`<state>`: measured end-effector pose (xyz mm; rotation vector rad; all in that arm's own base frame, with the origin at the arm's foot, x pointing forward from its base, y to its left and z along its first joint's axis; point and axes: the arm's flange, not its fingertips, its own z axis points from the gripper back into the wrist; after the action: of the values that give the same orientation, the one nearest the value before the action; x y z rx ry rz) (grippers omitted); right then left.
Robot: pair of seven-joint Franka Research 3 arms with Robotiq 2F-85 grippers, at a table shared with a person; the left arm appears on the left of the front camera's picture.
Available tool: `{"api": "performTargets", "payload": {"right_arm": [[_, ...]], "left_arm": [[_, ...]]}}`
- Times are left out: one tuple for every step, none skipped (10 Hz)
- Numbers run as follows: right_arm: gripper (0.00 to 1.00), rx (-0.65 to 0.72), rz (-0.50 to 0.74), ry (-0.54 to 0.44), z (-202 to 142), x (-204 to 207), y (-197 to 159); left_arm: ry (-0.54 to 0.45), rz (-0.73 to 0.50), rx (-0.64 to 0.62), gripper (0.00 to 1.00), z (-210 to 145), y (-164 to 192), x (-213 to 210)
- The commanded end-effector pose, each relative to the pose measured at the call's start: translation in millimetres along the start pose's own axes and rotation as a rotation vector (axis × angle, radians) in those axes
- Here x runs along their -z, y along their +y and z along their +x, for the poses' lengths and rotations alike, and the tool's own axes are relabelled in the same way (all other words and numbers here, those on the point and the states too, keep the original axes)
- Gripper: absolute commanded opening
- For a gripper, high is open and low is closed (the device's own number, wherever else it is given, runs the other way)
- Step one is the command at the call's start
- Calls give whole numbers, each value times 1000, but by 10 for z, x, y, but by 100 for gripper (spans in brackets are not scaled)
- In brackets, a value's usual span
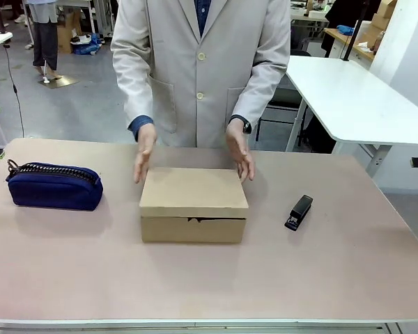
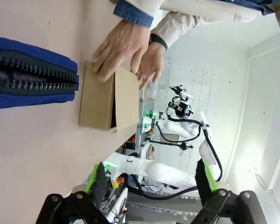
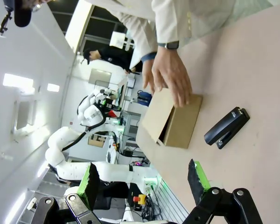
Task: Pack the item into the box.
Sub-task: Close the Mailer Box.
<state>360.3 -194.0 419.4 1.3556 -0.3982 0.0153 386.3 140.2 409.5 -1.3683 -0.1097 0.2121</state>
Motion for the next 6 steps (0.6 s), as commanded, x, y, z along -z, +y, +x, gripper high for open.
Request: {"api": "performTargets", "payload": {"right_arm": [[100,-2,8,-1,-18,-2,37],[100,-2,8,-1,-18,-2,37],[100,-2,8,-1,-18,-2,37],[100,-2,8,-1,-18,-2,37],[100,-2,8,-1,-18,-2,37],[100,-2,8,-1,-18,-2,37]], "left_arm": [[-2,7,22,100,-53,11,-6],[-2,7,22,100,-53,11,-6],[-2,7,22,100,-53,11,-6],[-2,7,22,100,-53,11,-6],[-2,7,22,100,-53,11,-6],[-2,7,22,100,-53,11,-6]]}}
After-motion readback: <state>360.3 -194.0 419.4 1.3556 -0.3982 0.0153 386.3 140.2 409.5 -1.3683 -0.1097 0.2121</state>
